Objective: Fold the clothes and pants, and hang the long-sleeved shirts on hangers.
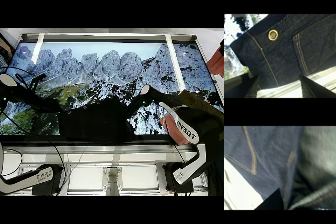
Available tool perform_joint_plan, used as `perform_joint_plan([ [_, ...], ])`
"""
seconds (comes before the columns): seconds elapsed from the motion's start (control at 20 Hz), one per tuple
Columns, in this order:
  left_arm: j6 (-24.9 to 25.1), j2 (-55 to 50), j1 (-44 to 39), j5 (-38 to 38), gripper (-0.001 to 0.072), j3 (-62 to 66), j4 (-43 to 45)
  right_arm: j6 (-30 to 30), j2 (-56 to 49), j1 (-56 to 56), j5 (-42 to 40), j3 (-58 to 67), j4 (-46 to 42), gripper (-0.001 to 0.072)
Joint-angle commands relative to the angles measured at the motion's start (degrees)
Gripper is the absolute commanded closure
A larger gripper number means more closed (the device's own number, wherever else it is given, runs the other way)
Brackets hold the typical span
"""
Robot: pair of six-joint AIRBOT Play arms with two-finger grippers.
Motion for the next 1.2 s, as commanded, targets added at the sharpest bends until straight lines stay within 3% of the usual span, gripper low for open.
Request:
perform_joint_plan([
  [0.0,-0.02,-0.22,0.07,0.02,0.0126,-0.02,0.0,6.47,3.04,-3.17,4.26,7.28,-2.93,0.0691],
  [0.3,0.0,-1.09,0.07,0.48,0.0126,-0.02,0.02,15.26,14.19,-19.67,19.43,18.64,-20.17,0.0691],
  [0.6,0.0,-1.29,0.07,1.57,0.0126,-0.02,0.0,16.94,24.98,-44.39,21.68,18.67,-36.17,0.0691],
  [0.85,0.0,-1.29,0.07,1.57,0.0127,-0.02,0.0,21.68,25.9,-65.16,23.78,18.67,-37.62,0.0691],
  [1.05,0.0,-1.29,0.07,1.57,0.0126,-0.02,0.0,22.1,25.83,-73.33,23.82,18.51,-40.28,0.069],
  [1.1,0.0,-1.29,0.07,1.55,0.0126,-0.02,0.0,22.08,25.83,-74.23,24.13,18.16,-40.61,0.0662],
  [1.15,0.0,-1.29,0.07,1.55,0.0126,-0.02,0.0,22.08,25.83,-74.73,24.7,17.64,-41.07,0.0565],
])
